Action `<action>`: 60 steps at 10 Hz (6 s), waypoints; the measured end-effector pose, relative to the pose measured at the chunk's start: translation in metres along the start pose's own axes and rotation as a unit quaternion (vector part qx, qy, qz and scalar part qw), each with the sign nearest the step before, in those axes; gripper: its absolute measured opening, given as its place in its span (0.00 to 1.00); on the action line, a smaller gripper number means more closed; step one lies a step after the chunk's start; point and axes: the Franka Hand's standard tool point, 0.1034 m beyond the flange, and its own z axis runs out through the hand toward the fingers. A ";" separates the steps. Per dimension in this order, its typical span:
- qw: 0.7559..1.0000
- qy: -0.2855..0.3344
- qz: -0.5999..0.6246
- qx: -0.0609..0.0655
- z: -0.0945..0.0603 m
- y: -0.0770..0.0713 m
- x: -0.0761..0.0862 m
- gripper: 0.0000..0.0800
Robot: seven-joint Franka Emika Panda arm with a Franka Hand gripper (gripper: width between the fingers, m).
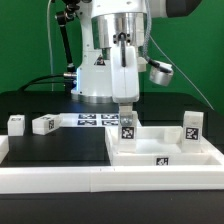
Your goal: Assemble square table
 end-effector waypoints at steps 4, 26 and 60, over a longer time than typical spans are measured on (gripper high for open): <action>0.993 -0.008 0.117 0.002 0.000 0.000 -0.002 0.36; 0.808 0.001 -0.588 -0.025 -0.002 -0.005 -0.007 0.81; 0.938 -0.051 0.343 0.009 -0.001 -0.007 0.000 0.36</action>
Offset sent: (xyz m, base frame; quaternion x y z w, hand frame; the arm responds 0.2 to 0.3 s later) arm 0.0000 -0.0007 0.0005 -0.0001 -0.0007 0.1947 0.9809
